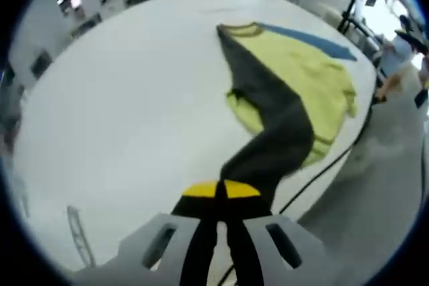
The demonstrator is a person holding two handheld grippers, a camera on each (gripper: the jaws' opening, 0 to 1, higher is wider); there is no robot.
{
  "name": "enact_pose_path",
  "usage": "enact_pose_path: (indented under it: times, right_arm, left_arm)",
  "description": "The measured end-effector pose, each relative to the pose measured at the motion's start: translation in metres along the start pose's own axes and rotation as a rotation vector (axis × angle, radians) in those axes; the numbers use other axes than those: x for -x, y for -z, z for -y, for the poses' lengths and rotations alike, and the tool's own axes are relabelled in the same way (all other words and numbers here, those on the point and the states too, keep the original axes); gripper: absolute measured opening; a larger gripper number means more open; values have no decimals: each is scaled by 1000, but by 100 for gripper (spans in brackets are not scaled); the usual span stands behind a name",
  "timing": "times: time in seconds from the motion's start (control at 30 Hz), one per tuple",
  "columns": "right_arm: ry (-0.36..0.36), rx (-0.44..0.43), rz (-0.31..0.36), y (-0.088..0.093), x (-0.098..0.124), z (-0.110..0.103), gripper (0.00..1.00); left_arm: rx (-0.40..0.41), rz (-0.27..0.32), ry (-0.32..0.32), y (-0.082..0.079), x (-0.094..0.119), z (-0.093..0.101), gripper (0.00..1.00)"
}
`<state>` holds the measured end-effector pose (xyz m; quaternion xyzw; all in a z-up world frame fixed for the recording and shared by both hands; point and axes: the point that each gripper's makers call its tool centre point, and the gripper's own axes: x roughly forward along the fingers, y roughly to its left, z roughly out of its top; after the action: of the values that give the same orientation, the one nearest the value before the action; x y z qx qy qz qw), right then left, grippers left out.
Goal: Fold the garment on the visible template until the final outline fits inside the template.
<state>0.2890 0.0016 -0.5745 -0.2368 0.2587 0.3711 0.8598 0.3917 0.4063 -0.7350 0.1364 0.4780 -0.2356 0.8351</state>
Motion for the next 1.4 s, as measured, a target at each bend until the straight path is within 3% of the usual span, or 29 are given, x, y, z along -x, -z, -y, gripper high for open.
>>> enact_pose_path:
  times: [0.8, 1.13, 1.4]
  right_arm:
    - [22, -20, -40, 2, 4, 5, 100]
    - [16, -6, -46, -7, 0, 8, 100]
    - [14, -24, -64, -3, -4, 5, 100]
  left_arm:
    - [-77, -47, -169, -14, 29, -106, 0]
    - [-126, -74, -316, -22, 48, -162, 0]
    - [-140, -93, -357, -26, 40, -190, 0]
